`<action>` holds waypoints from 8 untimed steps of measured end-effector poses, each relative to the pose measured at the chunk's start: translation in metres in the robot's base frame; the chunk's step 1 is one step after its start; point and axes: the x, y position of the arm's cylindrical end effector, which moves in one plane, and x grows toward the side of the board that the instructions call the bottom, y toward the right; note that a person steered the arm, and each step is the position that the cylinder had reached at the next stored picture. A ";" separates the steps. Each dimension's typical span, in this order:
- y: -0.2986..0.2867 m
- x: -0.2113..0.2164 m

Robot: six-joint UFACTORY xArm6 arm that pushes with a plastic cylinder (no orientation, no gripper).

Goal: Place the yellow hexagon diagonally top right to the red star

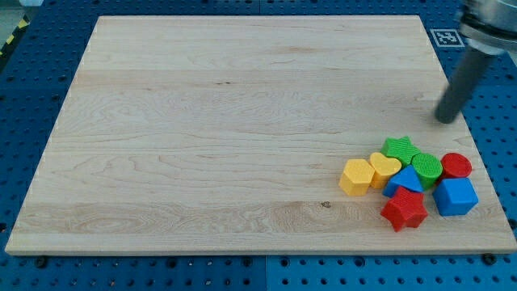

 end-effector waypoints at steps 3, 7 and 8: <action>0.012 0.146; -0.130 0.136; -0.165 0.144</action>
